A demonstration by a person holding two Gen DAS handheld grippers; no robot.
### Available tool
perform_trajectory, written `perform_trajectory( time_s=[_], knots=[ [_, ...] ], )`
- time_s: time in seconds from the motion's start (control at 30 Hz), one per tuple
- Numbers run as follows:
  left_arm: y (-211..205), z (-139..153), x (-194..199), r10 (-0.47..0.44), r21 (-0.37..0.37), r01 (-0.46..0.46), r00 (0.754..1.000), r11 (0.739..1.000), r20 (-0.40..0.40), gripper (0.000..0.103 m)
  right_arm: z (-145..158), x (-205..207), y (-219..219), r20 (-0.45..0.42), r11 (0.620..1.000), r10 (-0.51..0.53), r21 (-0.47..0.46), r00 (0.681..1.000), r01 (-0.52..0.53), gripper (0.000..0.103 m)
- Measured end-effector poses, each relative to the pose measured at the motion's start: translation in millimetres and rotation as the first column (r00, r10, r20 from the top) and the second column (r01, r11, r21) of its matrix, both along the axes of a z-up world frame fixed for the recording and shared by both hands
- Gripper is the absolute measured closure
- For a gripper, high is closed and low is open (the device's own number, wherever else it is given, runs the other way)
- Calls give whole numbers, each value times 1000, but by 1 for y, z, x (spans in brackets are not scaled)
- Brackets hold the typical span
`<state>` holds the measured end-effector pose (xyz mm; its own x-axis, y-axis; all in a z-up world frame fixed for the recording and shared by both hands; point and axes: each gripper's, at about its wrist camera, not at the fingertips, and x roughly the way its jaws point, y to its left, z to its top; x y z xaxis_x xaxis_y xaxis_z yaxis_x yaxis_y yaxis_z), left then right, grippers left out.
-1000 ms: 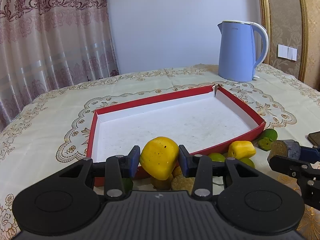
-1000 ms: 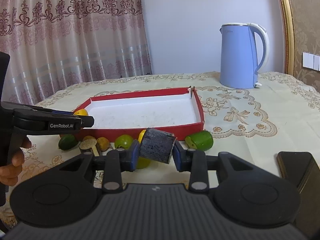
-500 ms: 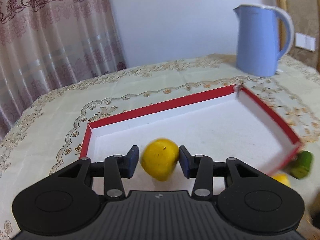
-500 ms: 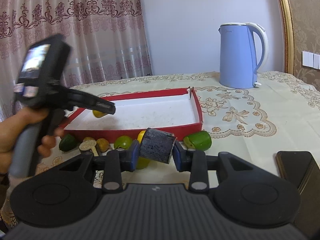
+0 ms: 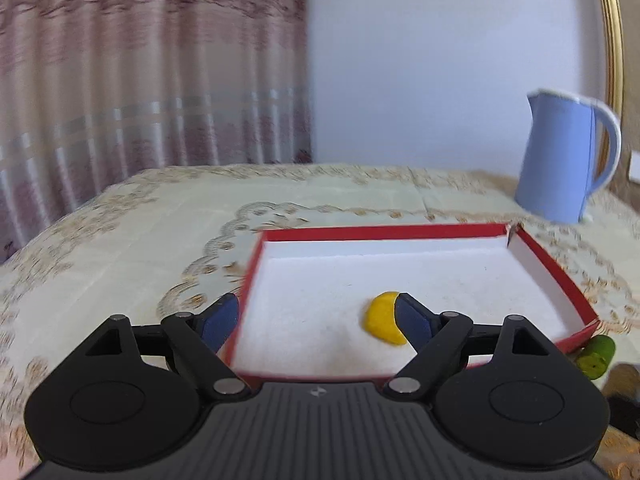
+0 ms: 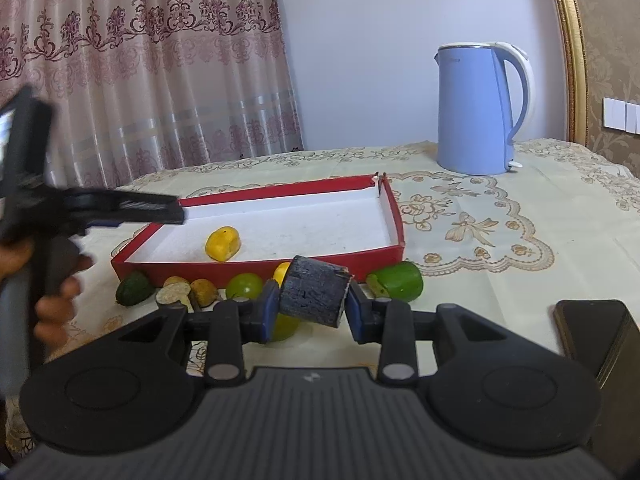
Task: Organize fruits
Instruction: 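Carry the quince over the tray and release it with the left gripper, then carry the eggplant chunk into the tray and release it with the right gripper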
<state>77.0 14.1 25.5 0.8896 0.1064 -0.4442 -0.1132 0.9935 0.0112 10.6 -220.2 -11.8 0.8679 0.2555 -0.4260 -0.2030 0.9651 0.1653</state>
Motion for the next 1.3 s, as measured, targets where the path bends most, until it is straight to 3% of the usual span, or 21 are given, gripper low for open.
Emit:
perform_trajectory(
  time_s=[0.07, 0.17, 0.3, 0.37, 1.13, 1.3],
  knots=[
    [7, -1, -12, 33, -24, -33, 999, 999, 24, 18, 0, 2, 3, -2, 1000, 6, -1, 1000, -6, 70],
    [13, -1, -16, 35, -53, -35, 999, 998, -5, 18, -1, 3, 4, -6, 1000, 14, 17, 1000, -14, 70],
    [8, -2, -19, 35, 17, -34, 999, 999, -15, 17, 0, 5, 6, -10, 1000, 22, 16, 1000, -22, 70],
    [6, -6, -18, 63, 47, -61, 997, 997, -38, 10, 1, 7, 7, -6, 1000, 26, 9, 1000, -26, 70],
    [13, -14, -36, 37, 63, -36, 999, 997, -21, 2, 24, 39, 12, 26, 998, 46, -33, 999, -46, 70],
    [16, -15, -38, 19, 18, -18, 1000, 1000, -25, 2, 24, 48, 15, 20, 998, 53, -39, 998, -52, 70]
  ],
)
